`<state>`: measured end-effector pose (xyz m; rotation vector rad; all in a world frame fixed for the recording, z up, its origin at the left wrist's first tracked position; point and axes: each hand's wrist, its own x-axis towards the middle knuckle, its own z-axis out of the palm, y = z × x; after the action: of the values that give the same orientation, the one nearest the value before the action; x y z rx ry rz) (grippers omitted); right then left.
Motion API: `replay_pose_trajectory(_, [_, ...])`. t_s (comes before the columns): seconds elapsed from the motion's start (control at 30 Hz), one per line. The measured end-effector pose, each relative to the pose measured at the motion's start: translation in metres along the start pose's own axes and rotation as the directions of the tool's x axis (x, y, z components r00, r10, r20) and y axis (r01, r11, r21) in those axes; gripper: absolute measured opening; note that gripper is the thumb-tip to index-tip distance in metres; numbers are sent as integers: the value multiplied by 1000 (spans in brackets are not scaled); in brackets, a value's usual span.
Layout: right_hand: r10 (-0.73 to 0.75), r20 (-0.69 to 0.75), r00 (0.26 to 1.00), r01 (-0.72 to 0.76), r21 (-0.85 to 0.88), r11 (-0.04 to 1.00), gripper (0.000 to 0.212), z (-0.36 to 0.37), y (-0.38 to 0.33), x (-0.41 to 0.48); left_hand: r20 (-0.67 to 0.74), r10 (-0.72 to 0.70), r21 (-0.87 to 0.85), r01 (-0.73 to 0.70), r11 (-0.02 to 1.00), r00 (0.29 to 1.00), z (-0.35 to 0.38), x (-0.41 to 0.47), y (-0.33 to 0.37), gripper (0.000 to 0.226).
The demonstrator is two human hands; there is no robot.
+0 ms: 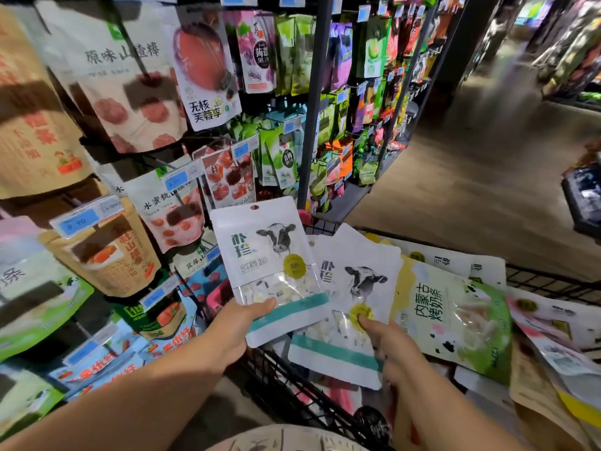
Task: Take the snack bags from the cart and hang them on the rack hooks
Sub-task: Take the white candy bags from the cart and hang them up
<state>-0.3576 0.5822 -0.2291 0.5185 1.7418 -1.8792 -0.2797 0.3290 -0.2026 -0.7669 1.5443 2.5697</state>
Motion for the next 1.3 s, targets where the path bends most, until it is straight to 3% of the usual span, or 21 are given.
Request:
replay_pose_trajectory(0.1, [44, 98, 994, -56, 120, 991, 13, 10, -21, -1, -46, 66, 17, -66, 998, 997, -9, -5, 25, 40])
replay_pose_trajectory(0.2, [2, 140, 990, -29, 189, 982, 18, 23, -44, 2, -113, 150, 30, -148, 989, 982, -19, -16, 51, 27])
replay_pose_trajectory(0.4, [-105, 237, 966, 45, 246, 968, 17, 75, -100, -6, -241, 318, 110, -300, 948, 917, -52, -54, 103, 30])
replay_pose_trajectory(0.5, [-176, 303, 936, 98, 256, 962, 24, 110, -125, -16, -300, 447, 204, -401, 893, 843, -66, -81, 123, 28])
replay_pose_trajectory(0.6, [-236, 346, 908, 147, 265, 953, 14, 147, -151, -37, -362, 504, 264, -433, 862, 784, -82, -107, 137, 28])
replay_pose_trajectory(0.7, [-267, 473, 840, 192, 201, 960, 17, 191, -169, -57, -400, 524, 287, -440, 851, 752, -97, -131, 145, 30])
replay_pose_trajectory(0.83, [-369, 528, 765, 386, 83, 919, 20, 247, -180, -83, -416, 568, 310, -476, 823, 710, -105, -167, 160, 33])
replay_pose_trajectory(1.0, [-432, 610, 665, 523, 32, 851, 8, 300, -186, -117, -487, 614, 375, -486, 789, 621, -118, -213, 174, 46])
replay_pose_trajectory(1.1, [-440, 634, 636, 532, 53, 845, 15, 329, -189, -135, -531, 629, 399, -488, 777, 568, -129, -241, 184, 52])
replay_pose_trajectory(1.2, [-450, 684, 575, 537, 100, 838, 5, 353, -197, -162, -547, 655, 432, -495, 754, 521, -139, -269, 200, 62])
replay_pose_trajectory(1.3, [-461, 723, 515, 535, 149, 831, 17, 374, -207, -195, -570, 682, 491, -475, 730, 458, -149, -296, 219, 71])
